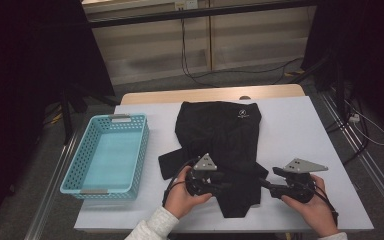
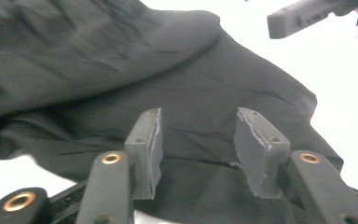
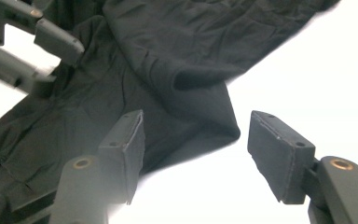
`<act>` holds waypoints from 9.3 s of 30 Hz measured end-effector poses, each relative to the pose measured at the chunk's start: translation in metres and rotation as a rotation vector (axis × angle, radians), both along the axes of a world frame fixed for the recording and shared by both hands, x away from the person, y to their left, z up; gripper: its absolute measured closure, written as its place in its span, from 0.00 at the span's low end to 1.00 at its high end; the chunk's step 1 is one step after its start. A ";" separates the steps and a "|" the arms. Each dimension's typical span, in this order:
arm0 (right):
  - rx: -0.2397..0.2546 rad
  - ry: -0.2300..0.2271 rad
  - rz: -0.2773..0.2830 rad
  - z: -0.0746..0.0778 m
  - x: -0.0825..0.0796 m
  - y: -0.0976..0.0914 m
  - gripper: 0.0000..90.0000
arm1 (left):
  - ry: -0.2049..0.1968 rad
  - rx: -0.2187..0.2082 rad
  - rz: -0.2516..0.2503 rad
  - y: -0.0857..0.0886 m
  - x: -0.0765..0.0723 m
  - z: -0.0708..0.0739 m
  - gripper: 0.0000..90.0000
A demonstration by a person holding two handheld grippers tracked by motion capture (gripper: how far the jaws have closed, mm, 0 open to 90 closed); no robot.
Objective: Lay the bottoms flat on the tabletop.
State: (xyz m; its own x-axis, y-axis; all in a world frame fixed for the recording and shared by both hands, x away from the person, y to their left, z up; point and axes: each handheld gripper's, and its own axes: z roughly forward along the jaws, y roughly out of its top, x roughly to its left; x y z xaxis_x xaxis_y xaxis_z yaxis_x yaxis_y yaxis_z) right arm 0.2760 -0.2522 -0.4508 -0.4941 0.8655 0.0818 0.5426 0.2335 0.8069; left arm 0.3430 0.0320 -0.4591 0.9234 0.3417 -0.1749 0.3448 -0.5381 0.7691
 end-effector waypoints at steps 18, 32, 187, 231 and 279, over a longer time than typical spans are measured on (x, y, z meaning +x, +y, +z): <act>-0.012 -0.029 -0.011 0.006 -0.011 0.005 0.38 | 0.080 -0.020 0.104 0.012 -0.001 0.005 0.99; -0.045 -0.031 0.076 0.000 -0.016 0.030 0.59 | 0.140 -0.066 0.206 0.053 0.011 0.007 0.98; -0.077 0.078 -0.003 -0.016 0.037 0.026 0.81 | 0.247 0.061 0.156 0.062 -0.002 0.000 0.99; -0.043 0.102 -0.163 -0.007 0.132 -0.019 1.00 | 0.290 0.026 0.152 0.057 0.000 -0.006 1.00; 0.000 0.202 -0.089 -0.009 0.023 -0.036 0.98 | 0.321 0.008 0.030 0.027 -0.023 -0.001 0.99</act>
State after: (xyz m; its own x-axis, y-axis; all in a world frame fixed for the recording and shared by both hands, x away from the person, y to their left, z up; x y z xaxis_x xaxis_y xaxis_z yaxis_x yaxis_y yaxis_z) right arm 0.2995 -0.2884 -0.4601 -0.3898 0.9048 0.1714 0.7115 0.1778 0.6798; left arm 0.3201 0.0590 -0.4600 0.8110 0.3704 -0.4528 0.5849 -0.5296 0.6143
